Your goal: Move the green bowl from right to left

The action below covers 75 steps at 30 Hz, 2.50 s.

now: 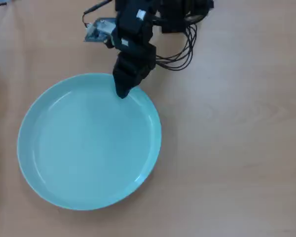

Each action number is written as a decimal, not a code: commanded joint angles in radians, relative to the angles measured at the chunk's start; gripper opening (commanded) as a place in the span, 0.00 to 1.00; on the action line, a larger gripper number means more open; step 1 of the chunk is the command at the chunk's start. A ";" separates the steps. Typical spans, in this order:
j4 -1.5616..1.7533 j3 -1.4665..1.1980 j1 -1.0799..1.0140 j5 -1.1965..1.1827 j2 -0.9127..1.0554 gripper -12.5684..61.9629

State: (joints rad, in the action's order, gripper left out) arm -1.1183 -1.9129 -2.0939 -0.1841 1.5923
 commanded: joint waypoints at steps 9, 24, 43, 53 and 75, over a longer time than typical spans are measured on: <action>0.138 0.005 0.023 0.008 -0.025 0.68; 0.175 0.006 -0.003 0.098 -0.054 0.34; 0.250 0.002 0.002 0.130 -0.095 0.06; 0.239 0.011 0.069 0.170 -0.091 0.06; 0.229 0.015 0.661 0.230 -0.089 0.06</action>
State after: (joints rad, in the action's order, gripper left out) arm -0.8744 -1.9297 -1.4941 -0.0261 1.5002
